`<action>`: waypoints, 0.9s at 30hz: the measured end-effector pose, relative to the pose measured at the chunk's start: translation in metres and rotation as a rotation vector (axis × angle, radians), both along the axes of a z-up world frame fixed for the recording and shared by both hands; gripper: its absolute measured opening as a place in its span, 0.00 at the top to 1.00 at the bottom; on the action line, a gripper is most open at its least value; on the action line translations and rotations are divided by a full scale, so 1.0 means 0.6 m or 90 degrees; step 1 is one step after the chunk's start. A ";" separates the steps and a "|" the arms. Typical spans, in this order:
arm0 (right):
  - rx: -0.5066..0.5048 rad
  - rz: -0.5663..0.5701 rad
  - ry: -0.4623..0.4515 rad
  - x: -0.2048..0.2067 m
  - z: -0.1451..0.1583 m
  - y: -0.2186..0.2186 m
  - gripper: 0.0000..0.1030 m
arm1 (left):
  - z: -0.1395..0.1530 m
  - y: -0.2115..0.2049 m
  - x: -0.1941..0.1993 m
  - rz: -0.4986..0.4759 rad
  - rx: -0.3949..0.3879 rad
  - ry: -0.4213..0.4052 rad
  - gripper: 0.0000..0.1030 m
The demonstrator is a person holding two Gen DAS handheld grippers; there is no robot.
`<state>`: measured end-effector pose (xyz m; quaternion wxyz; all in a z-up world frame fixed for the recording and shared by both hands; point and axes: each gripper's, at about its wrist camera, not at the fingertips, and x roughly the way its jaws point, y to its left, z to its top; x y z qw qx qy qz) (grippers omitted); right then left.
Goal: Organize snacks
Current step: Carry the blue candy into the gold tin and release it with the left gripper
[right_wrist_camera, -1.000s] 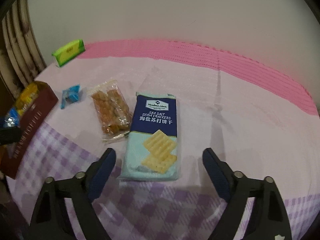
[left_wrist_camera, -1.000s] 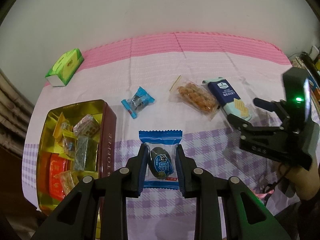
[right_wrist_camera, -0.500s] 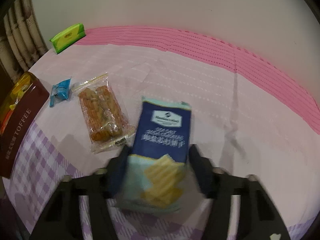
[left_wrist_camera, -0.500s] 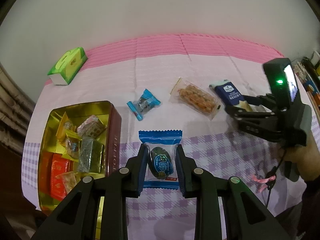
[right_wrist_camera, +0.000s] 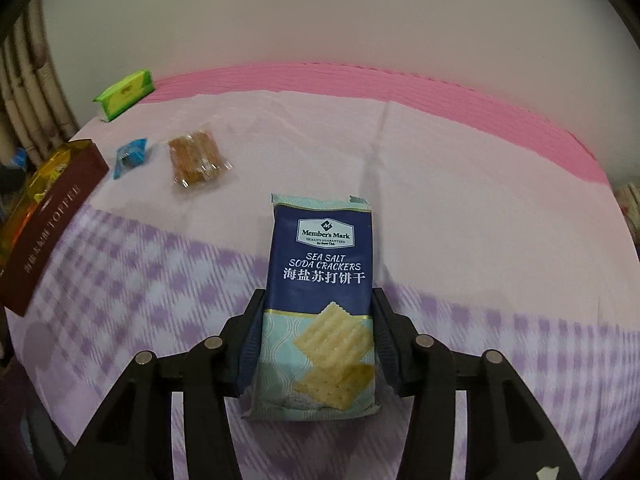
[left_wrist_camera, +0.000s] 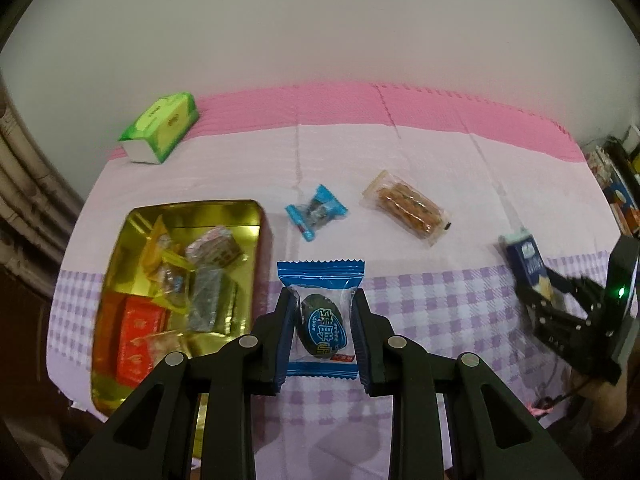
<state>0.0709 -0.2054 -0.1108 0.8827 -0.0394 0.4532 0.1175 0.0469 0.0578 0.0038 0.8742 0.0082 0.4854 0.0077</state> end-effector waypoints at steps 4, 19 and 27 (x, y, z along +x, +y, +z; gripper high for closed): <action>0.003 -0.012 -0.018 -0.006 0.000 -0.002 0.55 | 0.011 0.024 -0.014 0.015 0.001 -0.010 0.73; 0.011 -0.017 -0.053 -0.016 -0.006 -0.009 0.54 | 0.001 0.129 -0.049 0.064 0.034 -0.043 0.73; 0.010 -0.017 -0.054 -0.017 -0.008 -0.009 0.54 | -0.021 0.147 -0.046 0.061 0.058 -0.049 0.73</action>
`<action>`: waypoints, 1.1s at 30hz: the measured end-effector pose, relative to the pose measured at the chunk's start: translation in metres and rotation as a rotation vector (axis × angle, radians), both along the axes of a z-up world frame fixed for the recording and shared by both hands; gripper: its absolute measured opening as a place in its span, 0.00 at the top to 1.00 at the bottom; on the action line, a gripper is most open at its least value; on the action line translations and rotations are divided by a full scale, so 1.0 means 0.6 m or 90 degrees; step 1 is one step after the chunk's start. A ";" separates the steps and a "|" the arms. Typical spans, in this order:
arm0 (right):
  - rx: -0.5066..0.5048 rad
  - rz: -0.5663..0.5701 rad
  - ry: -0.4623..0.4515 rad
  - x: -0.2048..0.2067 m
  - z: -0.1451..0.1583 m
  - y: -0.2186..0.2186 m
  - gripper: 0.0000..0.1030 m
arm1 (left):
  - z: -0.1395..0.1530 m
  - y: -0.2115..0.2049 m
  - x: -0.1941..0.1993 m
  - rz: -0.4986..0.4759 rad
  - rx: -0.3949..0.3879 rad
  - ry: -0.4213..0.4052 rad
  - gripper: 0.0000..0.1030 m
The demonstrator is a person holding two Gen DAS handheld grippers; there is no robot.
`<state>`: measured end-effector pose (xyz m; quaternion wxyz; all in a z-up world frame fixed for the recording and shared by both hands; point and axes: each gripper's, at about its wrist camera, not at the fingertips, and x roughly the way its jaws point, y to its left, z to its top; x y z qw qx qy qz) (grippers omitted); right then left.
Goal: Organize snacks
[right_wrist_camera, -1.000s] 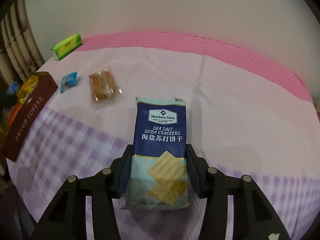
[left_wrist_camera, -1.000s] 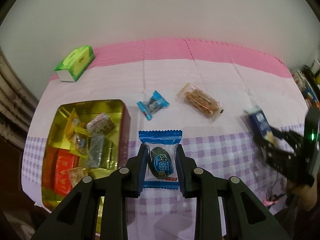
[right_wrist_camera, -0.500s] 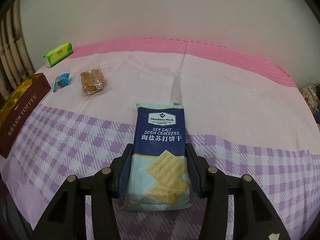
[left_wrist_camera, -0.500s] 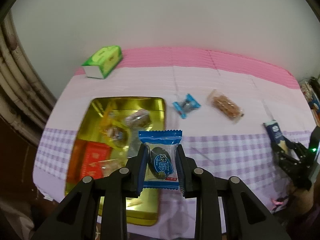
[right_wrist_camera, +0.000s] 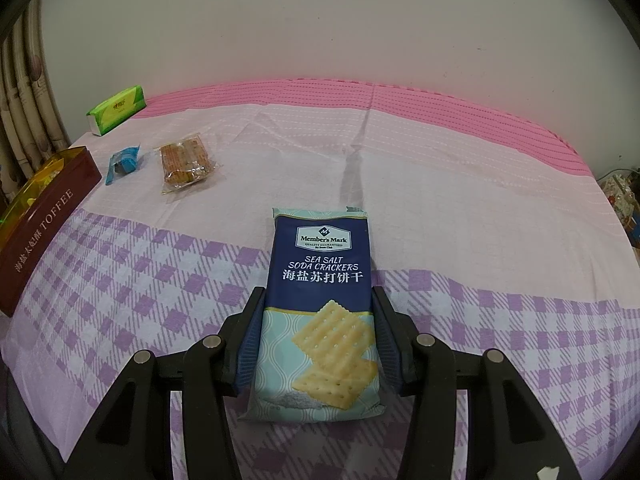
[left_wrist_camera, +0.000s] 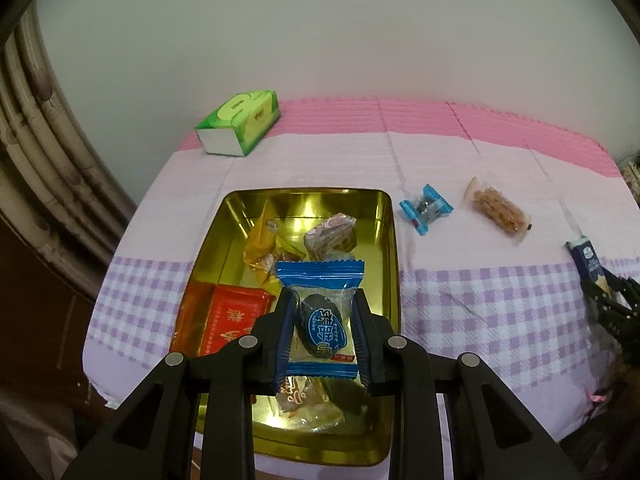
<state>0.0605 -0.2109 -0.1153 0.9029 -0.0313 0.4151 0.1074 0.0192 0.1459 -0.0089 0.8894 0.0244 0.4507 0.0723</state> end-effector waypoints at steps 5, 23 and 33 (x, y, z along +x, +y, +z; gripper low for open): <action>-0.002 -0.003 0.000 0.000 -0.001 0.000 0.54 | -0.003 0.009 0.004 -0.005 -0.008 0.005 0.72; -0.003 -0.005 0.000 0.000 0.000 0.001 0.54 | -0.033 0.042 0.034 0.009 0.003 0.041 0.72; -0.003 -0.005 0.000 0.000 0.000 0.001 0.54 | -0.043 0.049 0.038 0.008 -0.011 0.057 0.72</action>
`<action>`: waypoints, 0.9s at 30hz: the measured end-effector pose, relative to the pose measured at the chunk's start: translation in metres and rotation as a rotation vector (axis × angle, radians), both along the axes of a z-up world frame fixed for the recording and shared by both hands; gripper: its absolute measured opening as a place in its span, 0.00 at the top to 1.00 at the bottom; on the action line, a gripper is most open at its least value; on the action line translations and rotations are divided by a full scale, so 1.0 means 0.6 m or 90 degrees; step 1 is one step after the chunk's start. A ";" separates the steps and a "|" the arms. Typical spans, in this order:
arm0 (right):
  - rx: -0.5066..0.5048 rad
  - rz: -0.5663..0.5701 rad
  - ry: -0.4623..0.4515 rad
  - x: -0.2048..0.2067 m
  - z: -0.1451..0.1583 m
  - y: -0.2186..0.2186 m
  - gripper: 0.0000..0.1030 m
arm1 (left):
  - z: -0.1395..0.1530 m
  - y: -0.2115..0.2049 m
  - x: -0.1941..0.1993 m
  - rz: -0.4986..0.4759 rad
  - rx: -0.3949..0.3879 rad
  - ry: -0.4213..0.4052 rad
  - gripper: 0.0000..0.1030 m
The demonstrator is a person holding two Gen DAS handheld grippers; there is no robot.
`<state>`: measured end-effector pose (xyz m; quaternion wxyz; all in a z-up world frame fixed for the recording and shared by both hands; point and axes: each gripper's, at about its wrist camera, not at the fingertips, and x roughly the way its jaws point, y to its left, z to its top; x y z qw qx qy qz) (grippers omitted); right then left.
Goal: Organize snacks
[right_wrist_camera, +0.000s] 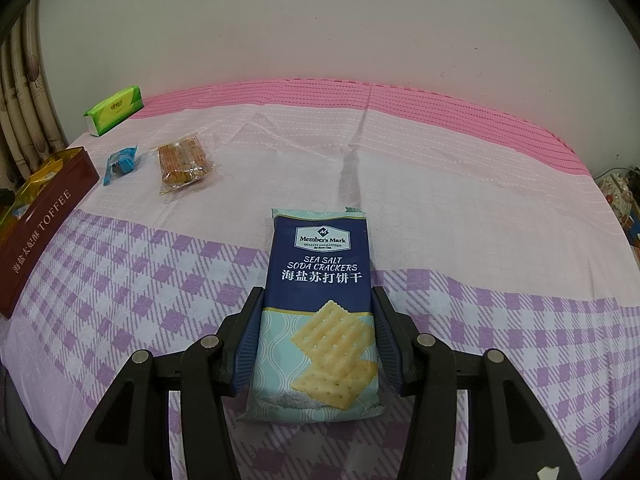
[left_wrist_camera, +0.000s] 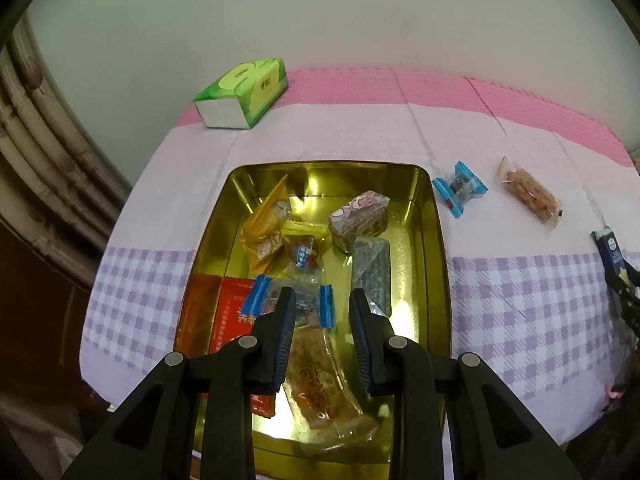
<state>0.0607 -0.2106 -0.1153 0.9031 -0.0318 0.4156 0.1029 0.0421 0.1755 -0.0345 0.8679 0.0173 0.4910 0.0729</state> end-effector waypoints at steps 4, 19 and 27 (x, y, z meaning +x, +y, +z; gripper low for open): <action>0.000 0.000 0.000 0.000 0.000 0.000 0.54 | -0.003 0.005 0.002 0.005 -0.013 0.005 0.72; 0.000 0.000 0.000 0.000 0.000 -0.001 0.54 | 0.005 -0.012 -0.009 -0.018 -0.036 0.005 0.72; -0.002 -0.005 0.004 -0.003 0.001 -0.001 0.54 | 0.020 -0.022 -0.028 -0.017 -0.035 -0.001 0.72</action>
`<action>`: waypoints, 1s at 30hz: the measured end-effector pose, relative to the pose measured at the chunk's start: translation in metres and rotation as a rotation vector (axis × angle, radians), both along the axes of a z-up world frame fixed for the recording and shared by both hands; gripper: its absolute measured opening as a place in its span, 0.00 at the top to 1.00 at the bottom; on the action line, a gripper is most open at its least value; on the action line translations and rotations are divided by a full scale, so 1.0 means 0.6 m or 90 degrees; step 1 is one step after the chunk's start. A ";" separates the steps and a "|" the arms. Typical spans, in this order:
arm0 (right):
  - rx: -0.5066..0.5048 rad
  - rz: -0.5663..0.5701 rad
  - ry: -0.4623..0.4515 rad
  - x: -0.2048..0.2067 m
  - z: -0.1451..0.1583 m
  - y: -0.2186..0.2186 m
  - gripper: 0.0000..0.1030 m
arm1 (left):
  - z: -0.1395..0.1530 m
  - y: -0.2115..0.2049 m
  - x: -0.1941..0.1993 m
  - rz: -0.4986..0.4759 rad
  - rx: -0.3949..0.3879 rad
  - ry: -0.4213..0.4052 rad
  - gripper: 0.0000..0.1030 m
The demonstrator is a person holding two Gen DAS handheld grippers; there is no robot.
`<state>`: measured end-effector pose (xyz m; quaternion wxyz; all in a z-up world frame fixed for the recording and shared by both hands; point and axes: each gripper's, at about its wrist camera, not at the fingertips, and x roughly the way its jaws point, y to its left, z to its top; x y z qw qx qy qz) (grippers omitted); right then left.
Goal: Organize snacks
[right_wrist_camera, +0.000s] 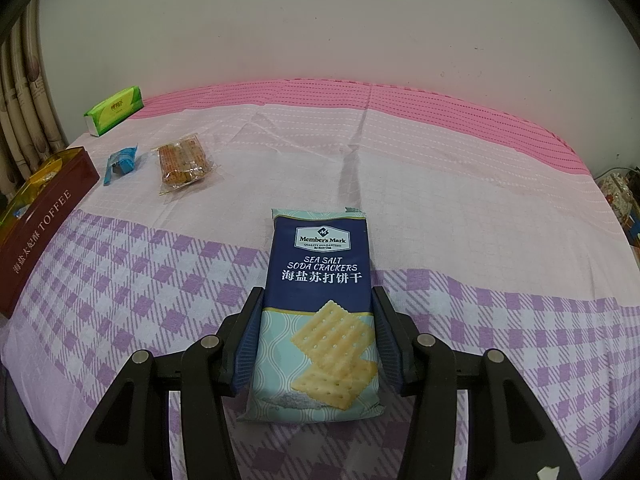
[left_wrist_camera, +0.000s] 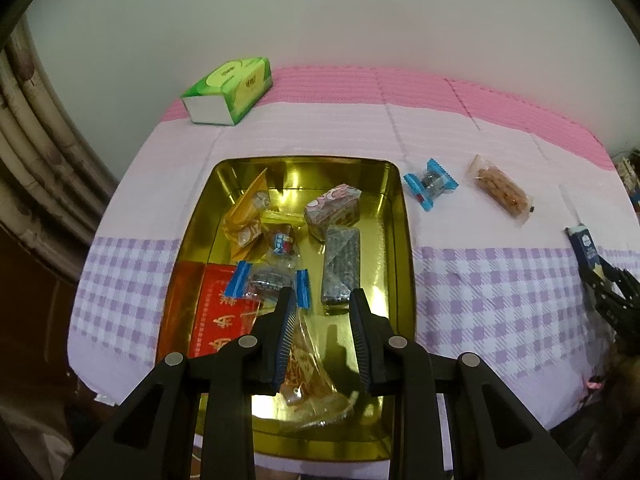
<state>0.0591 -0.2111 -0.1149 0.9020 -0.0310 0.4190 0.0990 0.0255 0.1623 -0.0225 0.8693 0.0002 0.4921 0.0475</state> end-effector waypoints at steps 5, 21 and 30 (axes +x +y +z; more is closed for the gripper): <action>-0.007 -0.008 0.025 0.009 0.005 0.011 0.55 | 0.019 -0.005 -0.020 0.008 0.033 -0.020 0.72; 0.081 -0.001 0.061 -0.019 0.023 0.028 0.55 | 0.011 0.041 -0.038 0.061 0.041 -0.016 0.72; 0.138 0.005 0.079 -0.037 0.030 0.050 0.55 | 0.002 0.083 -0.033 0.129 0.031 -0.004 0.72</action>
